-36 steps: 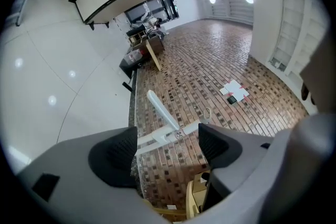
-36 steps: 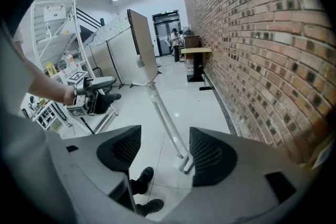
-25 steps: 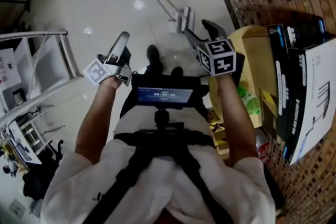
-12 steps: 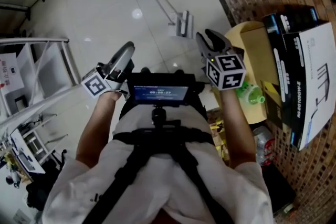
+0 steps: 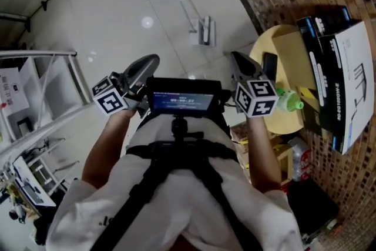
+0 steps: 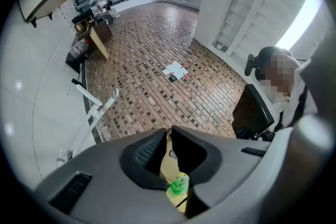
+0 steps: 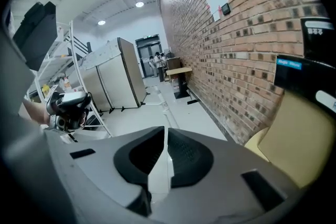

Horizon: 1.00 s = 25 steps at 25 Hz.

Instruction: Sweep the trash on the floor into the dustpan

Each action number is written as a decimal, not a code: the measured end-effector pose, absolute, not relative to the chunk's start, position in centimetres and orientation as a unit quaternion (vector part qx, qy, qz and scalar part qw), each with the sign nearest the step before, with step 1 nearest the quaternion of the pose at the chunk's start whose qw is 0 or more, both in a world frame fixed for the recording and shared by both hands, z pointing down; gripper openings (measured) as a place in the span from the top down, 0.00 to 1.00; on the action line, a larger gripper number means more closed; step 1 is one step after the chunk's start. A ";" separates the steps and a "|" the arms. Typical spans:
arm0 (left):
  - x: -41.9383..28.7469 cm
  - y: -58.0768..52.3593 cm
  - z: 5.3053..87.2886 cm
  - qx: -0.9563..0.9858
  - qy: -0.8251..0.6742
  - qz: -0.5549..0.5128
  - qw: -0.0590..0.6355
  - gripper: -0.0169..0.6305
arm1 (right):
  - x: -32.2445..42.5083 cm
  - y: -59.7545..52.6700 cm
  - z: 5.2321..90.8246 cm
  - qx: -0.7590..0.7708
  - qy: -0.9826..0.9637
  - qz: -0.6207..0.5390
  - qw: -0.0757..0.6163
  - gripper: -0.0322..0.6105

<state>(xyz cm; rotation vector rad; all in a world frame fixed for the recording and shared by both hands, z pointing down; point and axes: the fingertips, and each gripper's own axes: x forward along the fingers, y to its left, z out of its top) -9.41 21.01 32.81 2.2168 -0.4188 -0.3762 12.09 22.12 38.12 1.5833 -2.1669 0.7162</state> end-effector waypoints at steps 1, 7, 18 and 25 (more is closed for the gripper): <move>-9.5 21.0 32.8 0.886 -0.168 -0.143 0.409 0.97 | 11.9 22.2 38.0 0.563 -0.766 0.253 0.181 0.94; -9.3 21.0 32.1 0.905 -0.168 -0.111 0.374 0.97 | 11.4 22.2 37.0 0.568 -0.765 0.248 0.174 0.95; -7.4 21.9 31.8 0.922 -0.165 -0.069 0.342 0.97 | 11.4 23.5 35.8 0.555 -0.781 0.227 0.176 0.95; -6.7 22.3 32.2 0.919 -0.158 -0.064 0.354 0.97 | 11.9 24.4 36.1 0.556 -0.778 0.232 0.180 0.95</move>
